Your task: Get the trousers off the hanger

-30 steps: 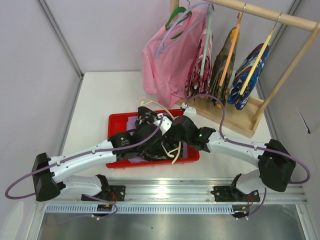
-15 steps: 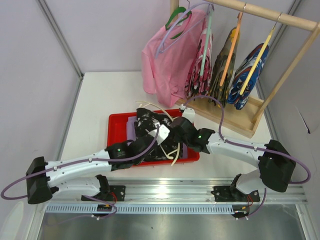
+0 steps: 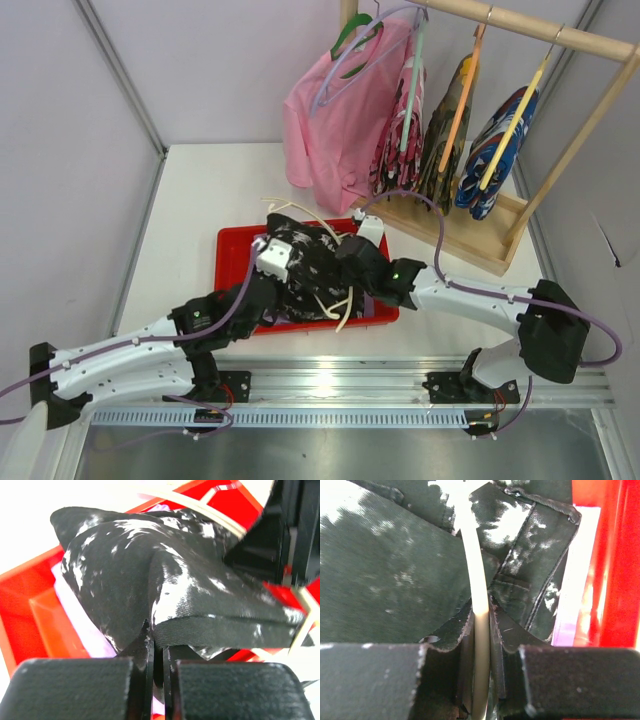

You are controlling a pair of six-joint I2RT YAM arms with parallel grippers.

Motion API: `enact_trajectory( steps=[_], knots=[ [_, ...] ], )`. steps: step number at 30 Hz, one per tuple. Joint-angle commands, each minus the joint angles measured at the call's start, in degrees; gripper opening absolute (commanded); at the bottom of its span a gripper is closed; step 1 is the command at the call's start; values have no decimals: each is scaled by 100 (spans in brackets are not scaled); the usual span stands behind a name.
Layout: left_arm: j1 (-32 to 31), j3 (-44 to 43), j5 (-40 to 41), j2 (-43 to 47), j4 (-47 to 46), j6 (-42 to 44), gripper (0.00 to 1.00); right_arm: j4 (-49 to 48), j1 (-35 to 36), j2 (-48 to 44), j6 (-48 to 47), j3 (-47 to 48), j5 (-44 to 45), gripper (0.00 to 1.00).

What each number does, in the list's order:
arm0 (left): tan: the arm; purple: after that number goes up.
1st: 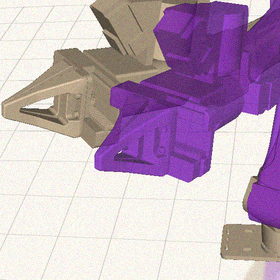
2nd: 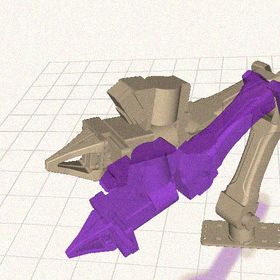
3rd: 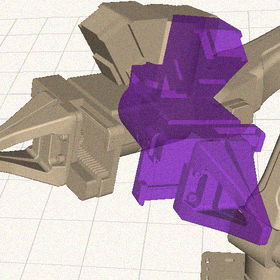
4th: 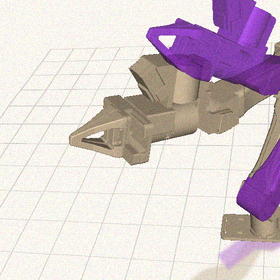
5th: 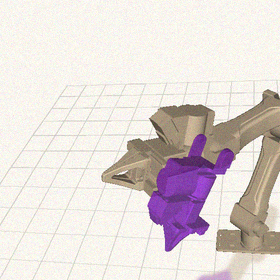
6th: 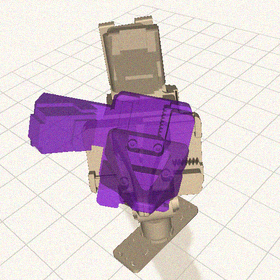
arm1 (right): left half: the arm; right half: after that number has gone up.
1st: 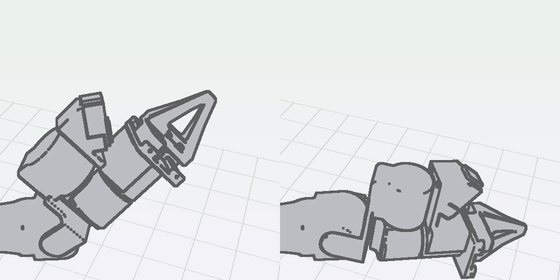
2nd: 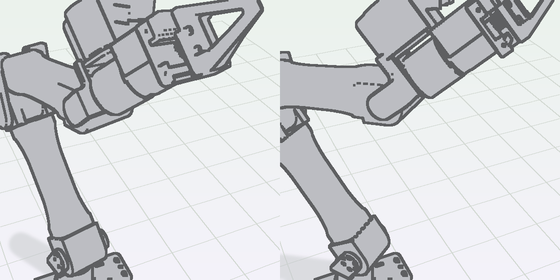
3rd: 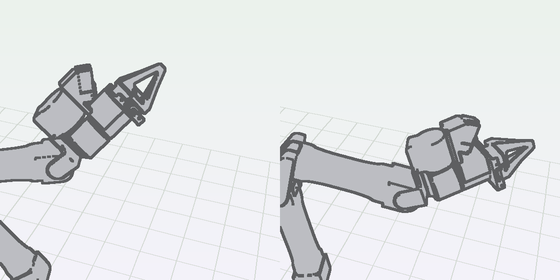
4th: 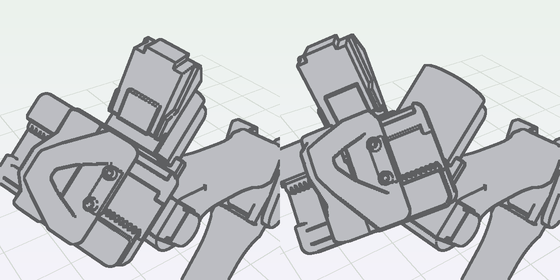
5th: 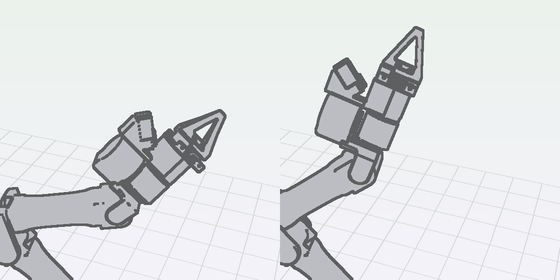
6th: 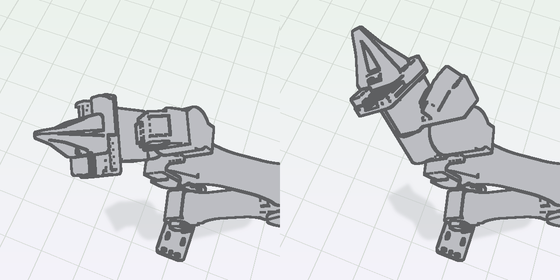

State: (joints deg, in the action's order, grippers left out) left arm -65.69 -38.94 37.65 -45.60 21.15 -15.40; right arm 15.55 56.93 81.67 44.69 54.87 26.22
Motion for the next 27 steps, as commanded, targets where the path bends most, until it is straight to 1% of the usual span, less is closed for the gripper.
enact_trajectory(
  steps=[1,2,3,4,7,8,10,11,15,16,17,18,19,20,21,22,23,24,25,26,27],
  knots=[
    [162,-61,972,411,-102,-1060,0,132,81,121,-47,182,866,0],
    [171,-53,1146,429,55,-1218,0,158,143,173,-56,182,937,0],
    [197,-61,1235,456,143,-1559,0,237,178,217,-91,199,1016,0],
    [214,-61,1349,499,318,-1867,0,299,318,340,-170,225,1339,0],
    [267,-35,1438,640,557,-2282,0,571,644,595,-276,226,2034,0],
    [285,-26,1499,684,644,-2553,0,615,696,744,-311,182,2498,0],
    [320,18,1526,798,890,-2774,0,642,819,833,-329,94,3053,0],
    [337,70,1526,921,987,-2924,0,546,811,859,-346,16,3491,0],
    [373,325,1395,1203,927,-2934,0,142,802,737,-364,-20,4101,0],
    [373,360,1299,1229,778,-2795,0,37,802,693,-373,-3,4102,0],
    [364,456,1158,1221,620,-2384,0,-147,811,649,-416,41,4084,0],
    [373,475,826,1203,253,-2180,0,-271,811,518,-495,50,3919,0],
    [364,527,527,1186,-72,-1813,0,-429,803,456,-635,50,3761,0],
    [364,632,220,1142,-293,-1200,0,-665,759,394,-802,59,3585,0],
    [364,633,25,967,-391,-1115,3,-685,741,298,-960,146,3427,0],
    [355,633,-351,844,-583,-1045,5,-668,706,254,-1005,208,3095,0],
    [355,624,-590,703,-690,-827,10,-554,645,218,-1032,278,2943,0],
    [347,476,-714,354,-700,-807,12,-510,618,131,-1076,418,2776,0],
    [320,423,-898,159,-700,-694,16,-457,574,104,-1076,489,2401,0],
    [224,344,-900,-26,-656,-640,24,-378,548,69,-1067,533,2214,0],
    [136,134,-865,-358,-621,-570,28,-351,495,34,-1041,629,2038,0]
  ],
)
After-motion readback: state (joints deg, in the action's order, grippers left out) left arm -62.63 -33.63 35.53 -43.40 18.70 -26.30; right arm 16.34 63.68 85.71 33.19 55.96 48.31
